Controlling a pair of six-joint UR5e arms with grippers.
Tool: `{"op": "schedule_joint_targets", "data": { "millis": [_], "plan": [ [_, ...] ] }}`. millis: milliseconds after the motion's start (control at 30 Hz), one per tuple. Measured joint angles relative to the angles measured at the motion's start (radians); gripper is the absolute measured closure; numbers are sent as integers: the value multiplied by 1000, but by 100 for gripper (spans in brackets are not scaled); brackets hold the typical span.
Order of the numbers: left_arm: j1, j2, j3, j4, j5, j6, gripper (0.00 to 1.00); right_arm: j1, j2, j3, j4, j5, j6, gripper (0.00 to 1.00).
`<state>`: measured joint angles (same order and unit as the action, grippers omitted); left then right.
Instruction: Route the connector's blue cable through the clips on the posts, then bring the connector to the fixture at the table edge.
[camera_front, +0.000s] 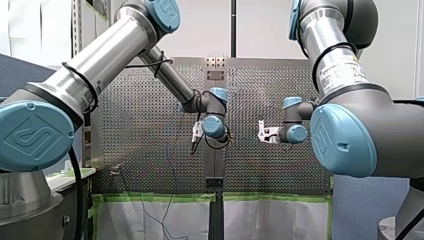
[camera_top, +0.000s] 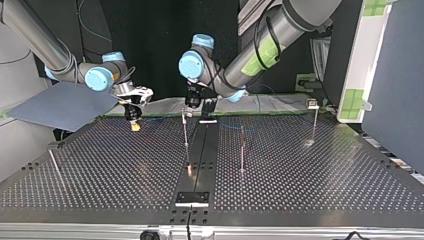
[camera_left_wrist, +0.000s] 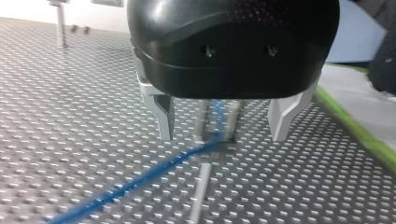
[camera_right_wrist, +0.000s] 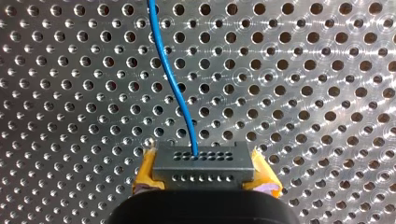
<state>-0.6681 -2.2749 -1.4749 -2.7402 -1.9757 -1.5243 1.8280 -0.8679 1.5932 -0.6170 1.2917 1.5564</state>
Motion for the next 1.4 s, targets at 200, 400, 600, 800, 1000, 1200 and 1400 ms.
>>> {"op": "schedule_joint_targets", "data": {
  "millis": [200, 400, 600, 800, 1000, 1200, 1400],
  "plan": [
    [-8, 14, -7, 1, 2, -10, 0, 0, 0, 0, 1, 0, -1, 100],
    [-19, 14, -25, 2, 3, -12, 0, 0, 0, 0, 2, 0, 0, 100],
    [-23, 15, -37, -1, 4, -15, 0, 1, 0, 0, 3, 0, 1, 100],
    [-27, 15, -40, 2, 4, -17, 0, 1, 0, 0, 3, 0, 1, 100],
    [-27, 15, -40, 10, 4, -24, 0, 0, 0, 0, 3, 0, 1, 100],
    [-27, 15, -40, 15, 4, -29, 0, -6, 0, 0, 3, 0, 1, 100],
    [-29, 15, -40, 14, 4, -36, 0, -5, 0, 0, 6, 0, 1, 100]
  ]
}}
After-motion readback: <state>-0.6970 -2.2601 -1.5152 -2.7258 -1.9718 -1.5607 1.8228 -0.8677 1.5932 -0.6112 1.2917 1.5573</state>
